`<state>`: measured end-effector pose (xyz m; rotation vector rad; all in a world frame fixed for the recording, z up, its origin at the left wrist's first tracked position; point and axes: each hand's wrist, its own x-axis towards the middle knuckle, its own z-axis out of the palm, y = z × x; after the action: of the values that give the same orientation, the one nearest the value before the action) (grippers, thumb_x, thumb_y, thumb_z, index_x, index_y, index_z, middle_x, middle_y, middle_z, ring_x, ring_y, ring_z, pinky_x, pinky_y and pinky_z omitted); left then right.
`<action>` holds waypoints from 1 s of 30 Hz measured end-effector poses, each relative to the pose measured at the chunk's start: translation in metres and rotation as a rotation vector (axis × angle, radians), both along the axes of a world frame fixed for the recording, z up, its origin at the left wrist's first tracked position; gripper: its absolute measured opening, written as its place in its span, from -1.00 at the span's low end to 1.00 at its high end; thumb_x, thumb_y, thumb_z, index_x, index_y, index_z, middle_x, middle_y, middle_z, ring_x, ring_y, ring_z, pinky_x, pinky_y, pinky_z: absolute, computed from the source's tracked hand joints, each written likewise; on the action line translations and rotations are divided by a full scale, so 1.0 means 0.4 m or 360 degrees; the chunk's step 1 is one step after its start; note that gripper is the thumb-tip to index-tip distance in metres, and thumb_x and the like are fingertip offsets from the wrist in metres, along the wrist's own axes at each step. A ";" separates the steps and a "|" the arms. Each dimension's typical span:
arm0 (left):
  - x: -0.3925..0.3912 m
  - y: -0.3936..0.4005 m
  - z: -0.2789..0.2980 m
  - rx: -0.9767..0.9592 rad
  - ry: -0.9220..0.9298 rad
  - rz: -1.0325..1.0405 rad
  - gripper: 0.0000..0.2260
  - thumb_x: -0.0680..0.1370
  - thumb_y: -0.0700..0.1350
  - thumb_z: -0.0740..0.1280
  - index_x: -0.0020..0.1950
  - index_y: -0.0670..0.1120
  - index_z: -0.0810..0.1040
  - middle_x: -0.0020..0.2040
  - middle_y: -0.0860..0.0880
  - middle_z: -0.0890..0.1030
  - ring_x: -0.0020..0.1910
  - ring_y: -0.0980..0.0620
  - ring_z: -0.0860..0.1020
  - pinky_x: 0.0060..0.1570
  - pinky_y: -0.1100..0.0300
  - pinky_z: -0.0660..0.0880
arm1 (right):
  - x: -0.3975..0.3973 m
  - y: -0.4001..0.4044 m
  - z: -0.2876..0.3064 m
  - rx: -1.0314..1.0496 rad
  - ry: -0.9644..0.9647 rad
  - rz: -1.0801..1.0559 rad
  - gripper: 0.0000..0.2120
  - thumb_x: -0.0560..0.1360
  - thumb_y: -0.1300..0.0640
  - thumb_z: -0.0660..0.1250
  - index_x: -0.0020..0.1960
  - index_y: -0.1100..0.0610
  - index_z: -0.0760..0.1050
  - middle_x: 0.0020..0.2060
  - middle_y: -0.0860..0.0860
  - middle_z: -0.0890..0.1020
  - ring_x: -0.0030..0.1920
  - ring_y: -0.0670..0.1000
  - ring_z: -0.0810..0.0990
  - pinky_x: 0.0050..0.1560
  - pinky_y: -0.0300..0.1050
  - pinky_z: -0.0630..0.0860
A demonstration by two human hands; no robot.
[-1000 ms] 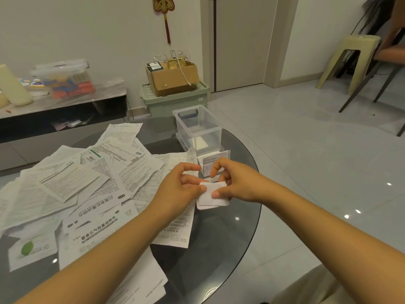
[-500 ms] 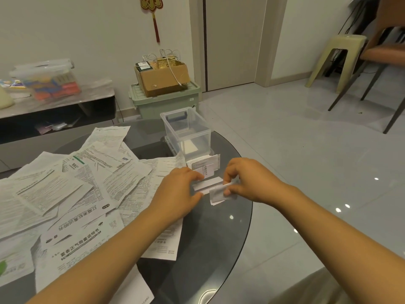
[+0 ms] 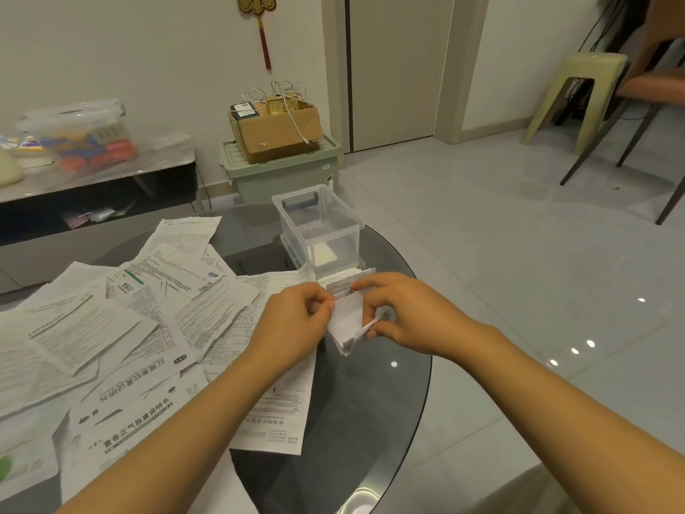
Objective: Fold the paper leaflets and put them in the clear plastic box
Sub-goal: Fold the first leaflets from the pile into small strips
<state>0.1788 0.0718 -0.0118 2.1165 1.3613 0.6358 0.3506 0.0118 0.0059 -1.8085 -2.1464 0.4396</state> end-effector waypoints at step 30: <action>-0.003 -0.011 0.008 0.0124 -0.0173 0.0050 -0.97 0.51 -0.08 0.35 -0.07 0.05 0.55 -0.14 0.11 0.57 -0.21 0.16 0.52 -0.25 0.50 0.37 | 0.015 0.041 -0.033 0.0134 0.0057 -0.0212 -0.88 0.49 0.08 0.36 -0.02 0.09 0.58 -0.10 -0.10 0.47 -0.04 -0.03 0.47 -0.07 -0.21 0.39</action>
<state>0.1775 0.0672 -0.0088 2.0921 1.3319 0.8166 0.3567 0.0284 -0.0073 -1.8682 -1.9755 0.3420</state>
